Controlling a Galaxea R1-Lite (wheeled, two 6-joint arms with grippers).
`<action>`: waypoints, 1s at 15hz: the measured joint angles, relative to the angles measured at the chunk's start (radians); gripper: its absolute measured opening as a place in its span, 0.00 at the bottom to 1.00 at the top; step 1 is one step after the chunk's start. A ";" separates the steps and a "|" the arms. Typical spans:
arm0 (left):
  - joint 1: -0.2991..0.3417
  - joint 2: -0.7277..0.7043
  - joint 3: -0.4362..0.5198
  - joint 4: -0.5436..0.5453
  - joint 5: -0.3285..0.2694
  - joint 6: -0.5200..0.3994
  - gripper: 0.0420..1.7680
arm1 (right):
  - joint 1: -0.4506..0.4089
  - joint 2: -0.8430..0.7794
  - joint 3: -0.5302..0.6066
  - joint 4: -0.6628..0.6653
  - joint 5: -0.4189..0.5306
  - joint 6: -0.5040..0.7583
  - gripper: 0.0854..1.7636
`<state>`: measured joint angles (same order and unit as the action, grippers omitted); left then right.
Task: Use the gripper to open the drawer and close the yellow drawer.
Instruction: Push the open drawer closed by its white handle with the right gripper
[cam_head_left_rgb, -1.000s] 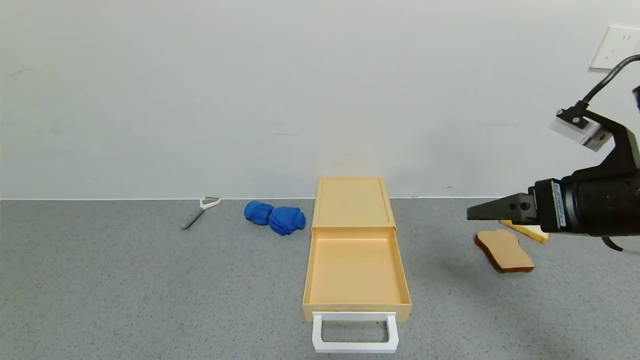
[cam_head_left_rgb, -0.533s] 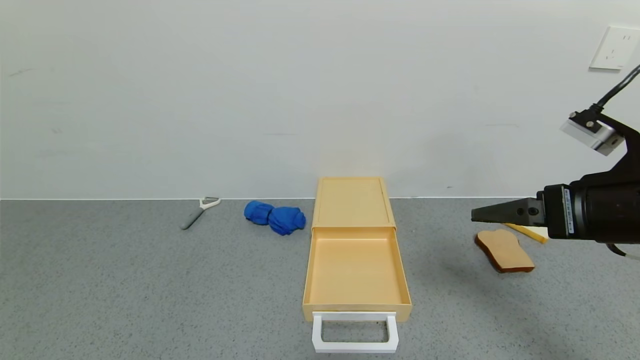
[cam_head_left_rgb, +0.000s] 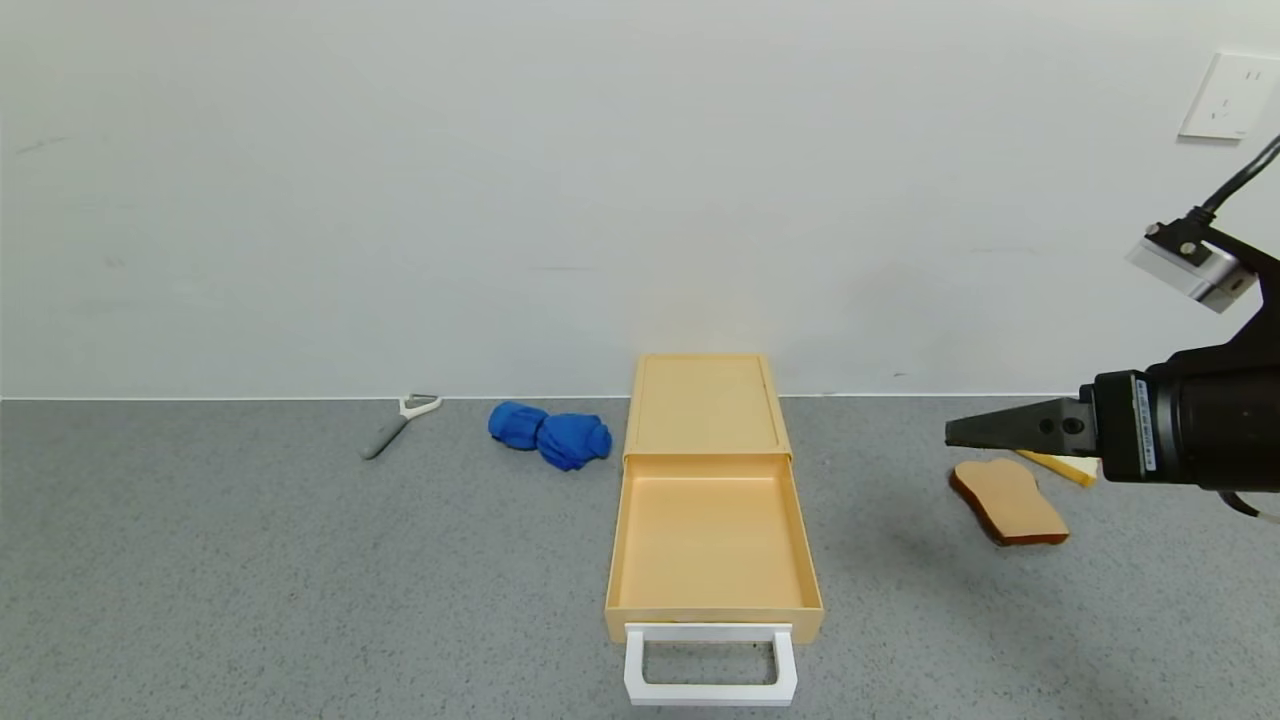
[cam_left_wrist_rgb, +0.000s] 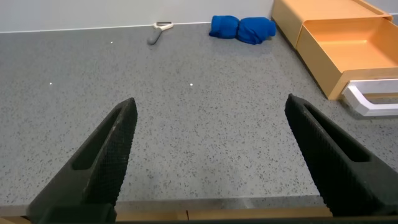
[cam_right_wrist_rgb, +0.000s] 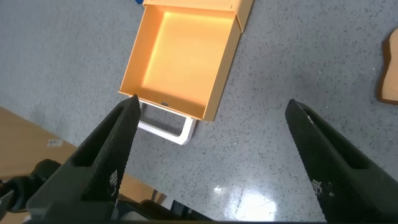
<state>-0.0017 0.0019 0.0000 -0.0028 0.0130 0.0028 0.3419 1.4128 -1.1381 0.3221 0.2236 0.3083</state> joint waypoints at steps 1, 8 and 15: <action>0.000 0.000 0.000 0.000 0.000 0.000 0.97 | 0.002 -0.001 0.000 0.000 0.000 0.006 0.97; 0.000 0.000 0.000 0.000 0.000 0.000 0.97 | 0.175 0.041 -0.030 0.034 -0.149 0.154 0.97; 0.000 0.000 0.000 0.000 0.000 0.000 0.97 | 0.383 0.266 -0.105 0.113 -0.266 0.410 0.97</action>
<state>-0.0017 0.0019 0.0000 -0.0028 0.0134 0.0032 0.7253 1.6785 -1.2430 0.4349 -0.0428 0.7181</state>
